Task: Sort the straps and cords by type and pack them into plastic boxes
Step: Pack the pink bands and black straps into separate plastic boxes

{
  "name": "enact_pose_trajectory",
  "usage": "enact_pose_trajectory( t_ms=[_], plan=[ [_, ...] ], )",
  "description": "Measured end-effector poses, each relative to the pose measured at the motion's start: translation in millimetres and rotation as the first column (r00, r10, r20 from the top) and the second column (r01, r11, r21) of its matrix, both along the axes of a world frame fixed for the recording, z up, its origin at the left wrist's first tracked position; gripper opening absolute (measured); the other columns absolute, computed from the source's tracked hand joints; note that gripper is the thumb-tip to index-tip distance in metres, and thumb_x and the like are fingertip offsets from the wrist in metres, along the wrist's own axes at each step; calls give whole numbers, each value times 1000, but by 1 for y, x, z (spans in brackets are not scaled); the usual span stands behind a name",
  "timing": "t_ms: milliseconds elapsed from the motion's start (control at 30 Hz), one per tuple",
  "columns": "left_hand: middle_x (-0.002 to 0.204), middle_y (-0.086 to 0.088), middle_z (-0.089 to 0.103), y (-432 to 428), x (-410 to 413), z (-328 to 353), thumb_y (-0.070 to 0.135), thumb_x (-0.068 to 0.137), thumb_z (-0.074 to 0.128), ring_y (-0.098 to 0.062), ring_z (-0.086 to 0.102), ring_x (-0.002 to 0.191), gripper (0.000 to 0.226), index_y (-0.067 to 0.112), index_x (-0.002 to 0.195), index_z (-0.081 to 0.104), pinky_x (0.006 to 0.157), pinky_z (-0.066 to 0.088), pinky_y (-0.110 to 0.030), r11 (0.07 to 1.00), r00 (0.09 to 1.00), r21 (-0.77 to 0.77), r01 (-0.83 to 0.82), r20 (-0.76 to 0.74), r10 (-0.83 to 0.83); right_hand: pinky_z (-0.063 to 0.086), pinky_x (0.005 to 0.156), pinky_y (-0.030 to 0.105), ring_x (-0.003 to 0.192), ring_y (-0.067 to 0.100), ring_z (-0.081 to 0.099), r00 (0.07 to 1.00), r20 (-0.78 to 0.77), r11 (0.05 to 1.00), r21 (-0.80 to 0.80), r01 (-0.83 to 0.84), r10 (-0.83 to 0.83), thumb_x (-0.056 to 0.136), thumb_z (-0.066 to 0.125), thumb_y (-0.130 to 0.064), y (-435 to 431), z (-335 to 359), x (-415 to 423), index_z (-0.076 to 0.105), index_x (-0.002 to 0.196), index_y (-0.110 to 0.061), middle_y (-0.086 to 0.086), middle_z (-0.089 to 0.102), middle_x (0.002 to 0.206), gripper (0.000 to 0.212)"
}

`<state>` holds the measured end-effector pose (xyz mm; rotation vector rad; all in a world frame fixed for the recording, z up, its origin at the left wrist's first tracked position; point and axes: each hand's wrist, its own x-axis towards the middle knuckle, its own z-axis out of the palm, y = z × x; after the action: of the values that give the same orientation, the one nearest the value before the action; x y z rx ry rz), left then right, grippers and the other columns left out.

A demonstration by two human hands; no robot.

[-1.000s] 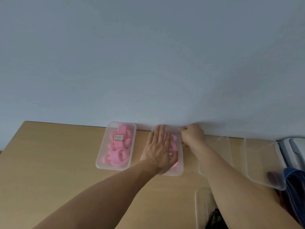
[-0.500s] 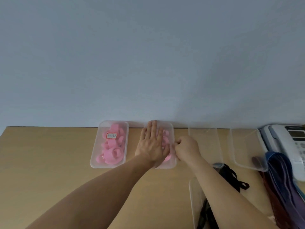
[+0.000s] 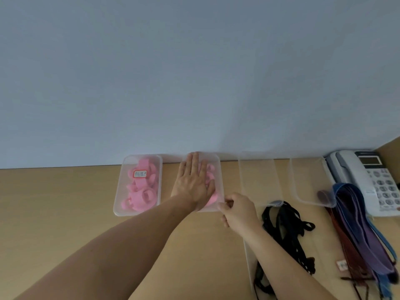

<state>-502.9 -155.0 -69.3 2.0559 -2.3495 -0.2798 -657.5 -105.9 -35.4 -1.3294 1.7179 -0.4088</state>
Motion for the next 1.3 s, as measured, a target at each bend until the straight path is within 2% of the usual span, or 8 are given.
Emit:
enact_pose_trajectory(
  t_ms=[267,433,533,667,900,1067,1133,1300],
  plan=[
    [163,-15,-13,1,2,2,54,94,0,-26,-18,150,75,13,157,3,117,-15,-38,1000,1000,-15,-1,-9,0,53,50,36,46,10,62,988,149,999,-8,38,-37,87,69,-17,3,-5,-4,58,86,-22,0,63,75,12],
    [163,-15,-12,2,6,3,45,102,11,-27,-16,150,65,12,157,2,121,-10,-39,999,999,-36,11,38,-9,47,54,28,51,9,57,997,45,997,-38,-62,63,78,77,-28,0,-5,-2,57,83,-17,-3,63,64,23],
    [164,-14,-11,2,4,3,45,102,11,-27,-15,151,65,12,157,2,122,-9,-39,999,999,-33,4,44,-2,40,61,22,76,12,56,971,-145,971,-116,-207,190,76,76,-38,-9,0,-6,54,94,-17,-5,60,87,35],
    [164,-10,-13,5,4,4,45,102,12,-23,-16,151,65,11,156,-1,120,-12,-36,997,998,-41,-61,13,62,47,83,29,109,21,58,906,-230,901,-173,-397,355,89,63,-37,-21,2,5,32,144,-19,1,49,131,66],
    [164,-13,-4,5,6,9,44,100,4,-26,-10,152,68,5,155,8,119,-14,-35,997,995,-29,-72,74,74,46,94,34,123,25,53,806,-309,824,-104,-557,506,93,55,-49,-33,-3,4,15,154,-13,7,43,144,81],
    [164,-9,-14,3,15,14,44,104,8,-21,-18,150,63,10,156,-1,120,-12,-35,997,997,71,-32,68,28,45,94,35,125,28,52,788,-319,814,-75,-575,527,95,54,-46,-32,2,5,16,153,-13,10,44,145,77],
    [164,-6,-12,1,19,24,46,104,10,-19,-16,150,63,12,157,0,121,-8,-35,991,999,131,-12,41,7,47,91,36,118,28,55,784,-319,809,-83,-582,532,95,53,-43,-34,10,3,32,145,-14,10,52,136,61],
    [163,-5,19,26,19,49,27,99,37,-22,11,151,56,14,153,26,119,12,-37,999,998,-49,-14,-58,11,48,85,39,101,26,59,878,-347,865,-261,-429,331,97,48,-37,-21,38,-23,56,116,-13,5,61,116,31]
  ],
)
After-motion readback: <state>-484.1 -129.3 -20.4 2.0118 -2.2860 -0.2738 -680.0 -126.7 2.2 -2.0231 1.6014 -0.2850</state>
